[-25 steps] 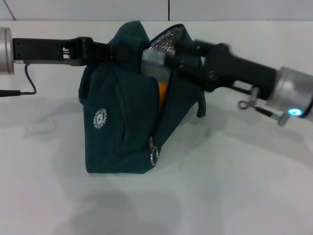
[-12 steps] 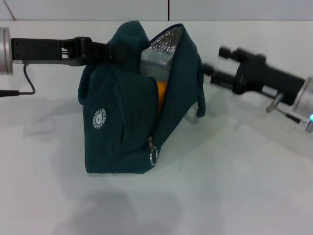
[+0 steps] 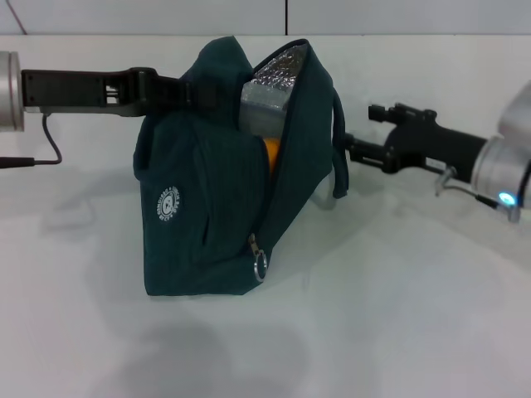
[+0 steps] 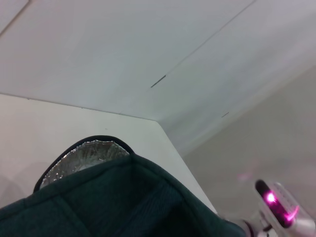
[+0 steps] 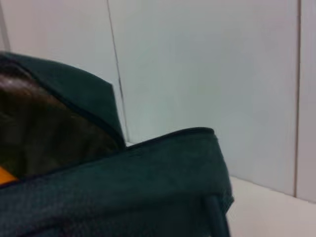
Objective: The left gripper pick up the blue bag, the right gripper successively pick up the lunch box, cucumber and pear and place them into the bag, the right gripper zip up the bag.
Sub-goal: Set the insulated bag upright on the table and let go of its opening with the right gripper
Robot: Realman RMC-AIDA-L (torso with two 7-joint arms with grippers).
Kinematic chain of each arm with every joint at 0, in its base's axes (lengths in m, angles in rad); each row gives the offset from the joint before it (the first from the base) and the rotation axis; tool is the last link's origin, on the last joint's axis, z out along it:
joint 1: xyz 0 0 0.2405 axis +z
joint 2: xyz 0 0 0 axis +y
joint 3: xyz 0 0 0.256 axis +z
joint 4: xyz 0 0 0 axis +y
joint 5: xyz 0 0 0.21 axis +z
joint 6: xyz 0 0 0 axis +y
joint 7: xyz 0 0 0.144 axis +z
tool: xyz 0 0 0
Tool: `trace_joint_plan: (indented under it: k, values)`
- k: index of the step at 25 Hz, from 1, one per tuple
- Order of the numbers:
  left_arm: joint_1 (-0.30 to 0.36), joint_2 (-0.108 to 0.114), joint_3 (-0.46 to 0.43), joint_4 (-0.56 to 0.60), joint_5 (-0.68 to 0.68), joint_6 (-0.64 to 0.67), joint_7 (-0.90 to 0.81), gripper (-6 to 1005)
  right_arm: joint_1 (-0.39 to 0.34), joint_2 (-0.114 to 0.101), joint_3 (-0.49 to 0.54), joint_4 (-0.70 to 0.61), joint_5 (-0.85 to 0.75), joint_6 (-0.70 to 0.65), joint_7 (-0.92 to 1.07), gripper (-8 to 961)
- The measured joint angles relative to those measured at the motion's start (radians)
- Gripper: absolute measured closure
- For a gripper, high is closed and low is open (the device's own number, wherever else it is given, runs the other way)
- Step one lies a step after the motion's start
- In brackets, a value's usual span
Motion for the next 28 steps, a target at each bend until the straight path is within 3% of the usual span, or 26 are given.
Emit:
trace_joint_plan:
  k: [8,13,16,19,22,28]
  values:
    - [-0.005,-0.005,0.006,0.000,0.000,0.016,0.005,946,0.128,0.012,-0.001,0.009,-0.002,0.215,-0.032,221]
    - [0.010,-0.003,0.001,0.000,-0.002,0.023,0.014,946,0.135,0.013,0.029,-0.046,0.009,0.307,-0.053,221]
    - [0.029,0.002,0.000,-0.003,-0.008,0.027,0.016,946,0.071,0.013,0.098,-0.114,0.016,0.268,-0.113,222]
    - [0.044,0.004,0.001,-0.011,-0.010,0.033,0.021,946,-0.042,0.012,0.145,-0.201,0.095,0.148,-0.229,222]
    - [0.073,0.012,-0.001,-0.015,-0.020,0.045,0.024,946,-0.134,0.012,0.144,-0.286,0.178,0.014,-0.331,222]
    - [0.112,0.016,-0.001,-0.073,-0.075,0.075,0.067,946,-0.286,0.004,0.079,-0.504,0.182,-0.107,-0.338,222]
